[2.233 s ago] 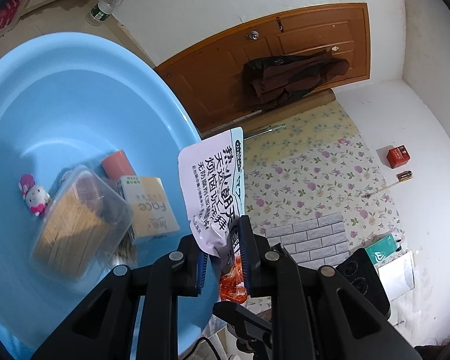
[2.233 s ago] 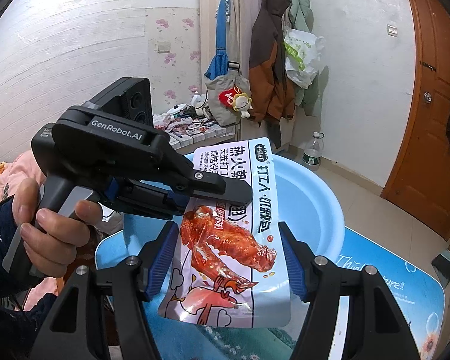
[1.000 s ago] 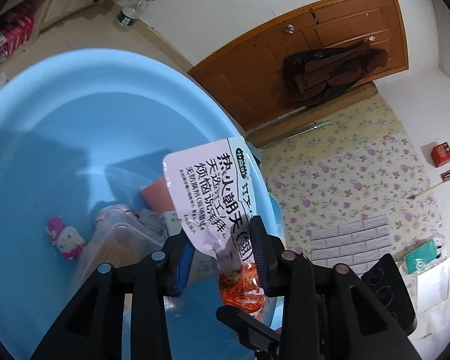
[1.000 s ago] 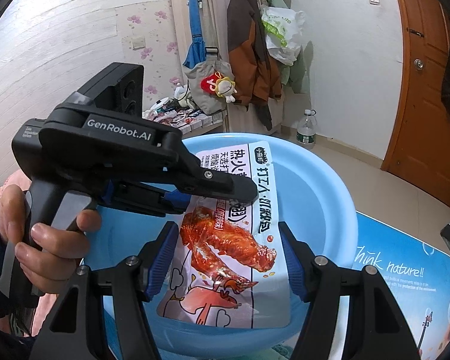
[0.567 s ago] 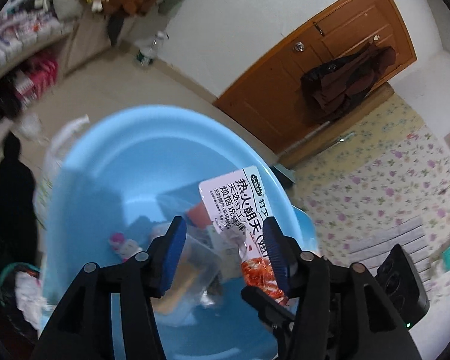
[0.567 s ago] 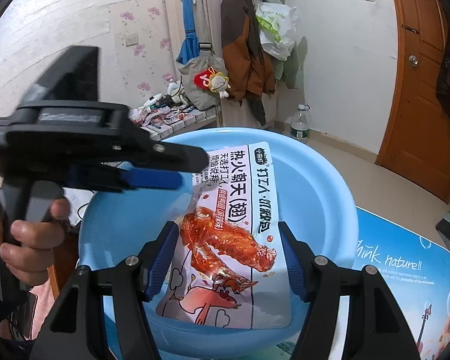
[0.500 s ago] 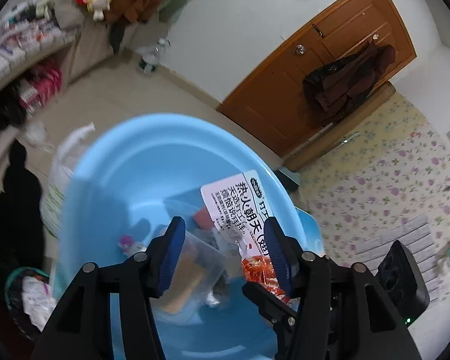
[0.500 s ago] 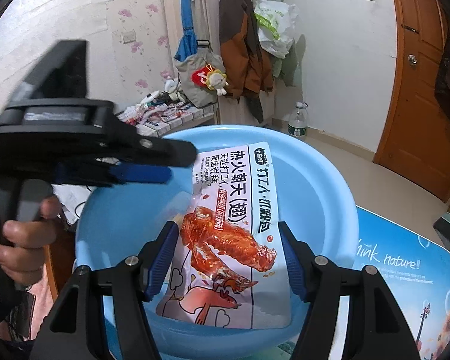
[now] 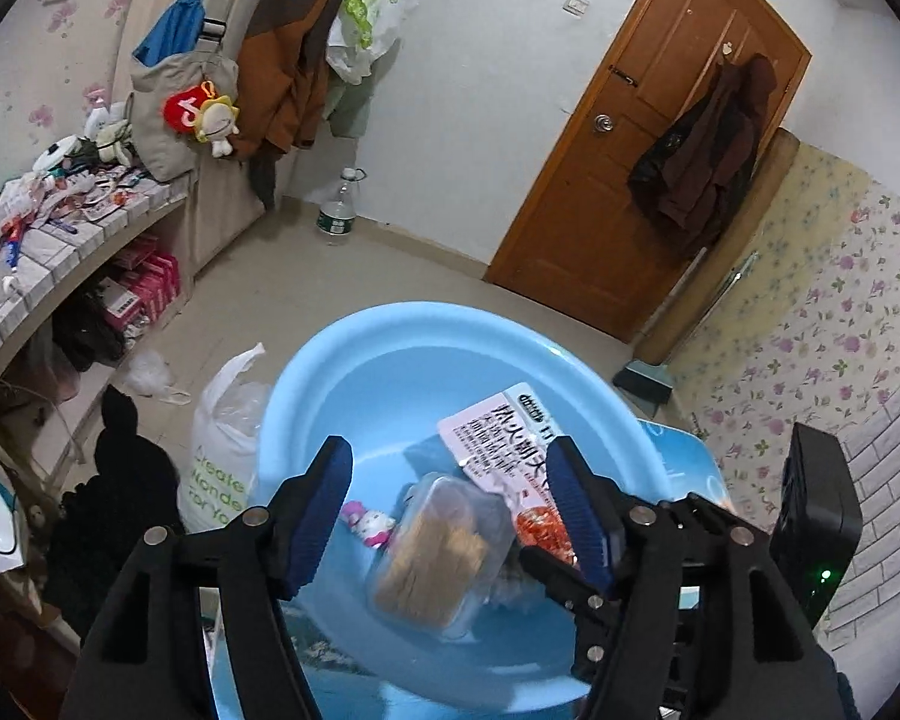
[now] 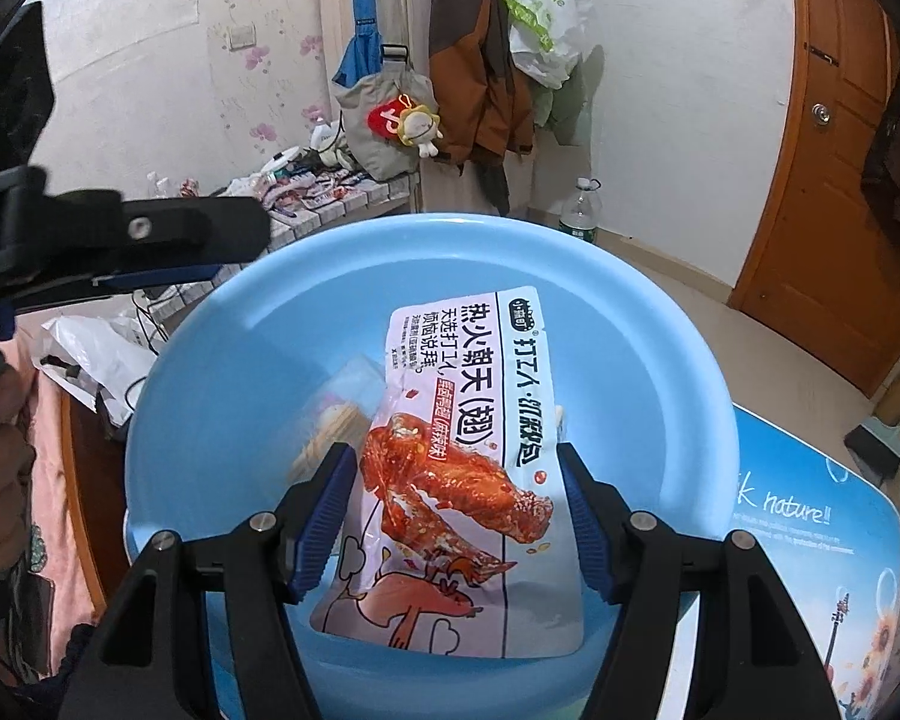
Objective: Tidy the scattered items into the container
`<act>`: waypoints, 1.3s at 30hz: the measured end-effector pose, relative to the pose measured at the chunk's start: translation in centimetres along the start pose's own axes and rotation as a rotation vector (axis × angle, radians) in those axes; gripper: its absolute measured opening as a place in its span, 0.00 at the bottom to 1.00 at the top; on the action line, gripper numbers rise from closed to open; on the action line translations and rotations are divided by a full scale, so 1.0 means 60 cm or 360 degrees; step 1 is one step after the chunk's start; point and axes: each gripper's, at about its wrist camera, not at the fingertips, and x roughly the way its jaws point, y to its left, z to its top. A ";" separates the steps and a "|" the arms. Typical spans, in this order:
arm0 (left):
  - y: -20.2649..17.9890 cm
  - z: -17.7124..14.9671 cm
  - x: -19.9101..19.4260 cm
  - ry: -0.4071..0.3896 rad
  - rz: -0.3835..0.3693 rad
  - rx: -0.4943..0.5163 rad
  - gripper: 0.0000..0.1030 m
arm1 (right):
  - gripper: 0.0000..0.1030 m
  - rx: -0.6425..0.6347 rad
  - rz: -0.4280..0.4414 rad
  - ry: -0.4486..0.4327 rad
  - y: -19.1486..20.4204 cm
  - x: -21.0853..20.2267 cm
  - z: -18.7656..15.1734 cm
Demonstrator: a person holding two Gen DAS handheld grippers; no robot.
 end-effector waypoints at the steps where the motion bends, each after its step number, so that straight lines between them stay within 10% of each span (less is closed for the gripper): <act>1: -0.003 -0.002 -0.003 -0.0013 0.0030 0.0013 0.66 | 0.66 -0.0009 -0.0012 0.0004 0.003 0.001 -0.001; 18: 0.028 -0.072 -0.045 -0.0061 0.0290 0.0069 0.74 | 0.69 0.0033 -0.0121 -0.0017 0.016 0.008 -0.006; 39: 0.009 -0.098 -0.082 -0.0072 0.0331 0.0093 0.74 | 0.81 0.0064 -0.0226 -0.0120 0.008 -0.058 -0.025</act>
